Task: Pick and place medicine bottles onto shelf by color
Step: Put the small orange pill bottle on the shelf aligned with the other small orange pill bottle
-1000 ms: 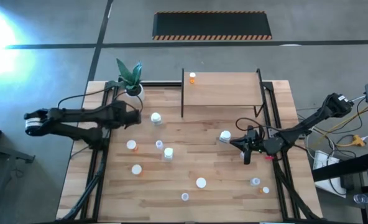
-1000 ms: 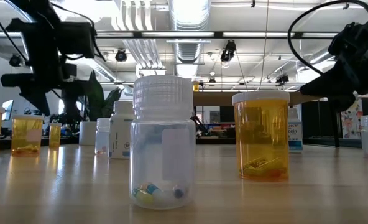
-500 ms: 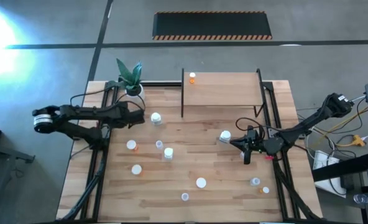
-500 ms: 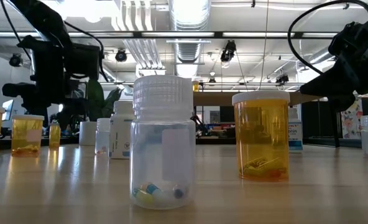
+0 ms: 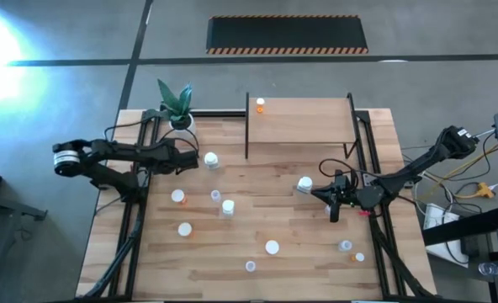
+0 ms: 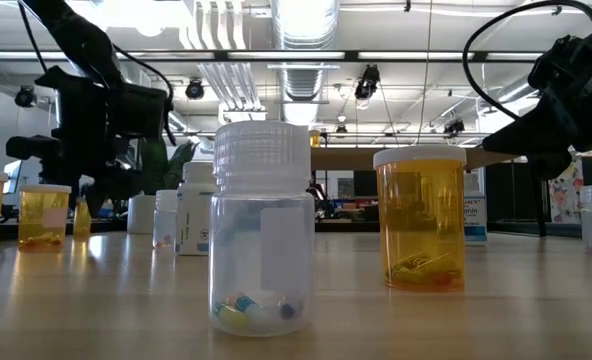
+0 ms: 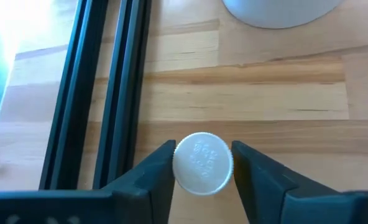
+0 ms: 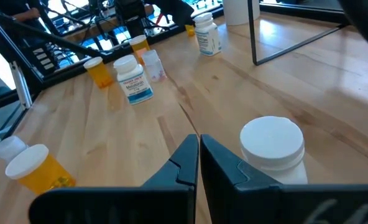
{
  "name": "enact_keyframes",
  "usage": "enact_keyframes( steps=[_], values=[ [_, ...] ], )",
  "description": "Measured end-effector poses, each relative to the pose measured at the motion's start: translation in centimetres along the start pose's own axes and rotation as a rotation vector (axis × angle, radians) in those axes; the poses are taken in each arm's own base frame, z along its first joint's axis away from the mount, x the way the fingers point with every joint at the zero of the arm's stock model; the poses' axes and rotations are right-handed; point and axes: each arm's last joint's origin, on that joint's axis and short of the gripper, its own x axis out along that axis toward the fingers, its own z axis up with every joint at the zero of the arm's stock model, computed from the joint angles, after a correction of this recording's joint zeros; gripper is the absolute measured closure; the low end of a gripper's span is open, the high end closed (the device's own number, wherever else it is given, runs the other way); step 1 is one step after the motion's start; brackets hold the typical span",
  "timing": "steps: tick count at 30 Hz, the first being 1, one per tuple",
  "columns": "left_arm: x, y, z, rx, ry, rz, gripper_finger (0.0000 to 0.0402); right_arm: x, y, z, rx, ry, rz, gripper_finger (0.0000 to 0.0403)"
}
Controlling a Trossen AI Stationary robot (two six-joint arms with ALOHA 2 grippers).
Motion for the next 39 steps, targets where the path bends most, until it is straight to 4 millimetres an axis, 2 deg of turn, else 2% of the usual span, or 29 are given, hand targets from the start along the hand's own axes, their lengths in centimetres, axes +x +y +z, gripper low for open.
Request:
enact_keyframes(
  steps=[6, 12, 17, 24, 27, 29, 35, 39],
  values=[
    [-0.7, 0.0, 0.4, 0.052, -0.013, -0.038, 0.0309, 0.0, 0.0, 0.0, 0.0, 0.0, 0.0, 0.0394],
    [-3.2, -1.2, 1.2, 0.212, 0.013, -0.195, 0.0308, 0.0, 0.0, 0.0, 0.0, 0.0, 0.0, 0.0394],
    [-7.6, -3.9, 1.6, 0.3, -0.015, -0.513, 0.0305, 0.0, 0.0, 0.0, 0.001, 0.0, 0.0, 0.0394],
    [-16.5, -6.3, 2.4, 0.448, -0.182, -0.996, 0.0305, 0.0, 0.0, 0.0, 0.027, 0.0, 0.0, 0.0394],
    [-19.5, -7.4, 3.8, 0.417, -0.285, -1.188, 0.0308, 0.0, 0.0, 0.0, 0.027, 0.0, 0.0, 0.0394],
    [-21.0, -8.2, 5.0, 0.416, -0.349, -1.23, 0.0312, 0.0, 0.0, 0.0, 0.026, -0.001, -0.001, 0.0394],
    [-24.1, -13.4, 9.5, 0.492, -0.517, -1.196, 0.0315, 0.0, 0.0, 0.0, 0.036, 0.0, -0.001, 0.0394],
    [-24.2, -17.0, 12.1, 0.58, -0.51, -1.09, 0.0315, 0.0, 0.0, 0.0, 0.05, 0.001, -0.003, 0.0394]
  ],
)
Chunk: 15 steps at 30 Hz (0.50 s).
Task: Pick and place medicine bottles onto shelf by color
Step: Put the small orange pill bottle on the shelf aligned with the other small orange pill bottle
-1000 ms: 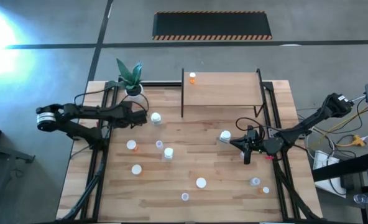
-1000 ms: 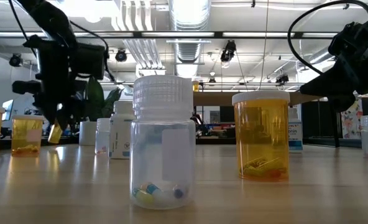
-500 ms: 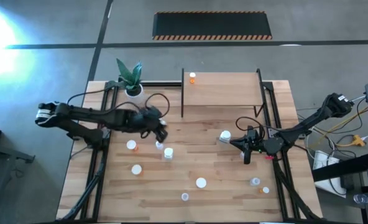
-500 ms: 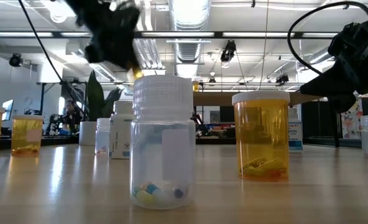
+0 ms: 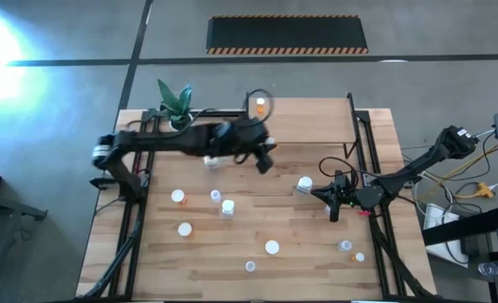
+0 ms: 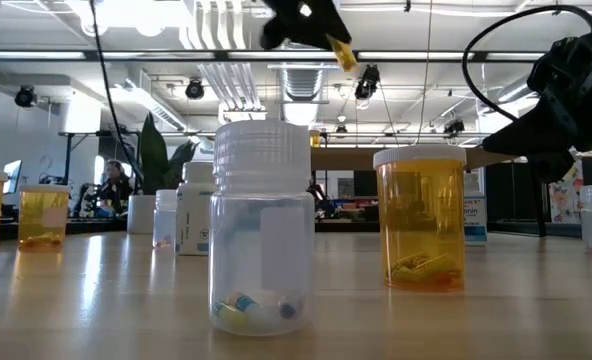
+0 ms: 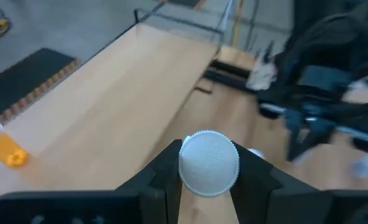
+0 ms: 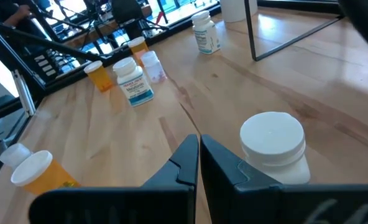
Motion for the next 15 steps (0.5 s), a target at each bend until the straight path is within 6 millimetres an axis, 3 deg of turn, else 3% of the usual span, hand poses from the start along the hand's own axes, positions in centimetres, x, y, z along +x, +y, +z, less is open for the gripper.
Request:
enact_keyframes(
  steps=[6, 10, 15],
  values=[
    [4.9, 2.8, 1.2, 0.007, 0.16, 0.15, 0.0314, 0.0, 0.0, 0.0, 0.001, 0.0, 0.0, 0.0394],
    [6.6, 5.2, 1.4, -0.007, 0.19, 0.302, 0.0306, 0.0, 0.0, 0.0, 0.007, 0.0, 0.0, 0.0394],
    [7.7, 7.0, 0.8, -0.021, 0.224, 0.351, 0.0303, 0.0, 0.0, 0.0, 0.007, 0.0, 0.0, 0.0394]
  ],
)
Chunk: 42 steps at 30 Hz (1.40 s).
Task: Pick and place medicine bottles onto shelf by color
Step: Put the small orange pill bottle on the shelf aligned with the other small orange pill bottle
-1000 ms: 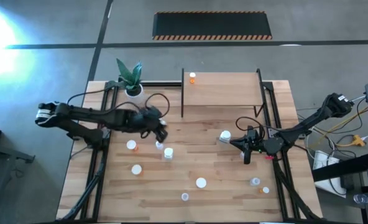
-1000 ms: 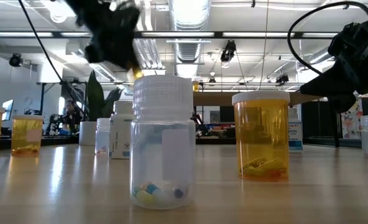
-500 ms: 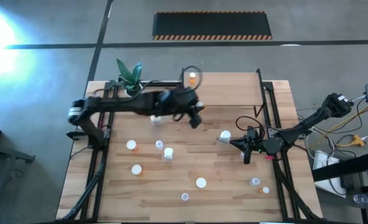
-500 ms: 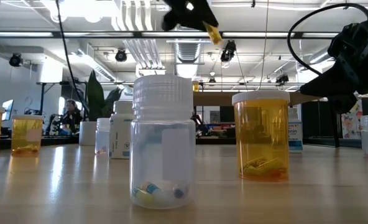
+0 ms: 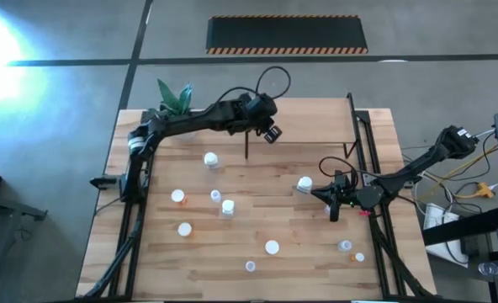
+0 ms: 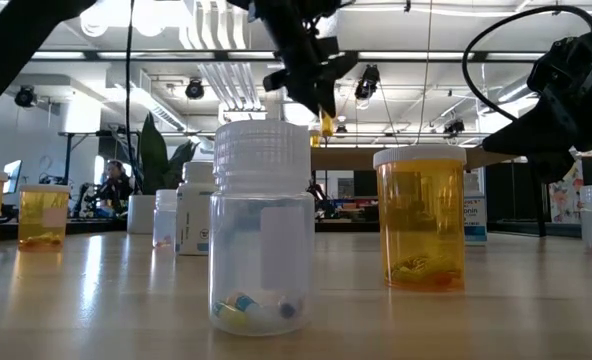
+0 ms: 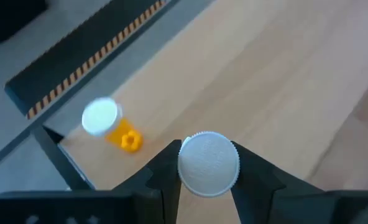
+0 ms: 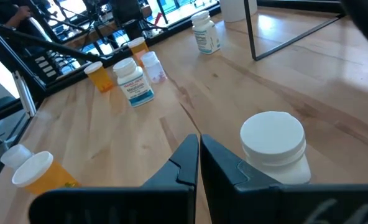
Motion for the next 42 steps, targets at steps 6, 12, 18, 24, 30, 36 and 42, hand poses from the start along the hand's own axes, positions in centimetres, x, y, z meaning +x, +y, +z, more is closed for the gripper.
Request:
enact_keyframes(
  steps=[6, 12, 18, 24, 30, 36, 42],
  values=[
    [0.7, 0.3, -0.9, -0.007, 0.047, 0.019, 0.0301, 0.0, 0.0, 0.0, -0.001, 0.001, -0.001, 0.0394],
    [1.4, 0.8, -1.7, -0.004, 0.077, 0.037, 0.03, 0.0, 0.0, 0.0, -0.002, 0.002, -0.001, 0.0394],
    [1.6, 1.1, -1.6, -0.029, 0.077, 0.046, 0.03, 0.0, 0.0, 0.0, -0.003, 0.003, -0.002, 0.0394],
    [1.8, 1.6, -1.7, -0.036, 0.08, 0.057, 0.0296, 0.0, 0.0, 0.0, -0.003, 0.003, -0.002, 0.0394],
    [2.0, 1.8, -1.7, -0.04, 0.081, 0.062, 0.0255, 0.0, 0.0, 0.0, -0.003, 0.004, -0.002, 0.0394],
    [2.0, 1.9, -1.6, -0.038, 0.079, 0.063, 0.0205, 0.0, 0.0, 0.0, -0.003, 0.004, -0.002, 0.0394],
    [0.8, 2.3, -1.1, -0.02, 0.056, 0.056, 0.0185, 0.0, 0.0, 0.0, -0.005, 0.004, -0.002, 0.0394]
  ],
)
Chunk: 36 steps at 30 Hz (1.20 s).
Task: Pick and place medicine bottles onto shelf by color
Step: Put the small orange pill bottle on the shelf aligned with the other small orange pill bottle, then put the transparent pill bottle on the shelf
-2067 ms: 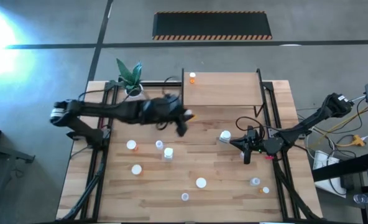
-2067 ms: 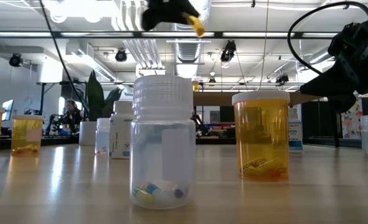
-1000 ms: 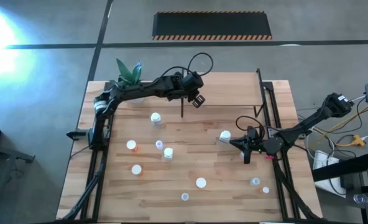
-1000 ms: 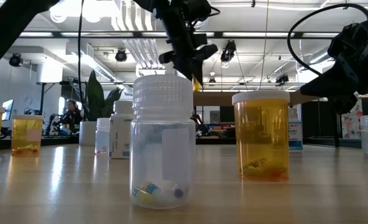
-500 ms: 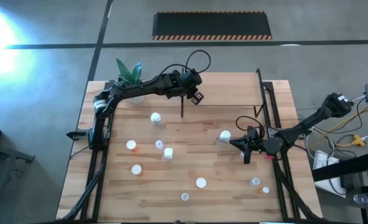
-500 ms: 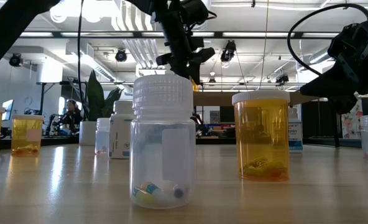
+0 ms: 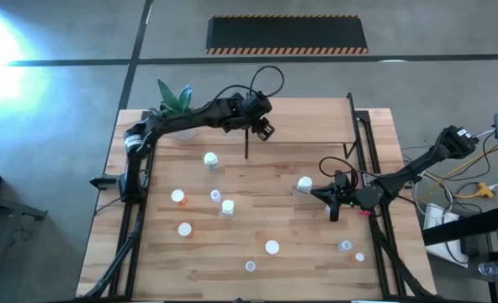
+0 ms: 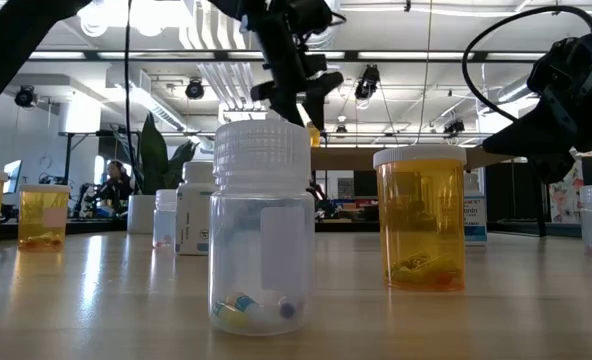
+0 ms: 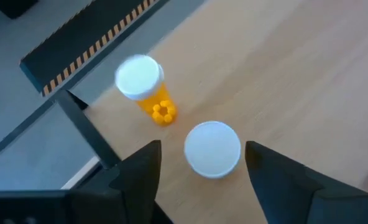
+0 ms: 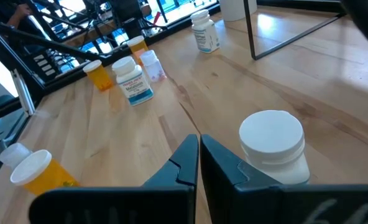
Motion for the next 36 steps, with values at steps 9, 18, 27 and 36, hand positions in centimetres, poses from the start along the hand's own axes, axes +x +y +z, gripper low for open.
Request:
enact_keyframes(
  steps=[9, 18, 27, 36],
  values=[
    [-7.0, 1.3, 0.6, 0.018, -0.057, -0.06, 0.0184, 0.0, -0.2, -0.3, -0.07, 0.031, -0.016, 0.0394],
    [-13.8, -2.4, -5.3, 0.174, -0.092, -0.19, 0.0184, 0.0, -0.1, -0.2, -0.114, 0.017, -0.005, 0.0394],
    [-14.9, -9.5, -17.7, 0.278, -0.313, -0.361, 0.0184, 0.4, 2.5, 3.2, -0.247, -0.005, 0.016, 0.0361],
    [-13.6, -11.7, -26.6, 0.237, -0.49, -0.58, 0.0184, -0.1, 5.7, 8.5, -0.283, 0.286, -0.126, 0.0251]
  ],
)
